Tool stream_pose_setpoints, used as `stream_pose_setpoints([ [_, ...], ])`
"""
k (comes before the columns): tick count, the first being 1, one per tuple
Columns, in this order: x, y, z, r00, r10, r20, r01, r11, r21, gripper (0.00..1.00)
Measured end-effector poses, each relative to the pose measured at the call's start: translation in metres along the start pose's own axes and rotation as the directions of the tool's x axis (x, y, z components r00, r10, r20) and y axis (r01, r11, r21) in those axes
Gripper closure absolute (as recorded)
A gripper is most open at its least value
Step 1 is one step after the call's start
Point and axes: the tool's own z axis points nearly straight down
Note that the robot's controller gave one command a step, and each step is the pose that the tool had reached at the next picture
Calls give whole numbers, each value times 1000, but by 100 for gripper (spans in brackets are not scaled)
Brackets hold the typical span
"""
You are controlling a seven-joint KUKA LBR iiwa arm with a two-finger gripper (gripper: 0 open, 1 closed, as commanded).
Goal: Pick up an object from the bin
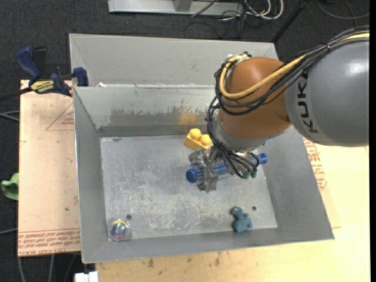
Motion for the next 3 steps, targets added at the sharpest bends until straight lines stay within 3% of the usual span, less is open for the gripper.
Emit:
stream_pose_setpoints([
  [1,-22,22,-56,906,-423,-1,423,906,-2,100],
  [2,-21,21,-55,907,-421,-4,421,907,-3,0],
  [3,46,22,27,956,-293,-17,293,956,-7,0],
])
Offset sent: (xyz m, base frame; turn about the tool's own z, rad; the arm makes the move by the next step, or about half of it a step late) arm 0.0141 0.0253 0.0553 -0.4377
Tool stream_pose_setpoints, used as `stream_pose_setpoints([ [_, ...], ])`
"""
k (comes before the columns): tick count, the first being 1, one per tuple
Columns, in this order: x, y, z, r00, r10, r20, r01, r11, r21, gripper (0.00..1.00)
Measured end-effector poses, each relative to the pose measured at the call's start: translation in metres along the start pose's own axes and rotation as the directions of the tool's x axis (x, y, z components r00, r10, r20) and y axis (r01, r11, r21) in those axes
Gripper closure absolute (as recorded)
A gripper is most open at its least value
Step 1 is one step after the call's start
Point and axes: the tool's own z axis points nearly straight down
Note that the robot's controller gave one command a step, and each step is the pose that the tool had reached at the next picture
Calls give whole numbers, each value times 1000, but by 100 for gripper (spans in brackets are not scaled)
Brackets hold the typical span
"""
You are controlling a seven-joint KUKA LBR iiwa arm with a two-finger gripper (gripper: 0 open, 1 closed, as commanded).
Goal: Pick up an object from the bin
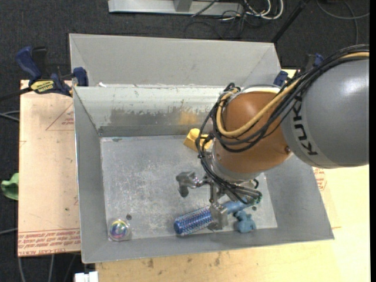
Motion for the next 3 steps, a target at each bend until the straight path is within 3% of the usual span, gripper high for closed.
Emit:
stream_pose_setpoints([
  [1,-5,-7,87,963,-269,11,269,963,8,0],
  [2,-4,-6,88,963,-268,8,268,963,5,100],
  [3,-5,-7,87,963,-268,12,268,963,8,0],
])
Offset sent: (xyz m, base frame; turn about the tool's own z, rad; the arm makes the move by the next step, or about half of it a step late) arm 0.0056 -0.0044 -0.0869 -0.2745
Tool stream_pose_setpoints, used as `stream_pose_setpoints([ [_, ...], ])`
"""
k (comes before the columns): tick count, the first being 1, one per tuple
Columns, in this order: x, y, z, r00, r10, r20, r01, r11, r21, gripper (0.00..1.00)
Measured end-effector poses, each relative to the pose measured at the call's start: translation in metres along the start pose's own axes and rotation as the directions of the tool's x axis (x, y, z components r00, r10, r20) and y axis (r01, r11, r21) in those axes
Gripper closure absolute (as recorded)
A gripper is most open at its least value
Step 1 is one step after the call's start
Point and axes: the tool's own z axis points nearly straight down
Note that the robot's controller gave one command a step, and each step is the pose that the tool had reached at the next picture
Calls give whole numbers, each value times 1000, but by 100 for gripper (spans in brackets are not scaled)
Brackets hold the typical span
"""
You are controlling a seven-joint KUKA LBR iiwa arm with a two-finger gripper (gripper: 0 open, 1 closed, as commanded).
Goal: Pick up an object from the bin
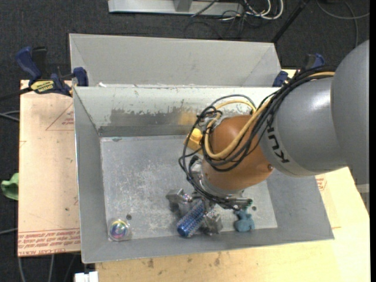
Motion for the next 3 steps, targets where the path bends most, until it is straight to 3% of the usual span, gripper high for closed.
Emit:
stream_pose_setpoints([
  [1,1,1,1,1000,0,-4,0,1000,-3,100],
  [2,2,-5,-115,1000,-27,2,27,1000,3,100],
  [3,-1,-16,-164,930,-368,-1,368,930,0,100],
])
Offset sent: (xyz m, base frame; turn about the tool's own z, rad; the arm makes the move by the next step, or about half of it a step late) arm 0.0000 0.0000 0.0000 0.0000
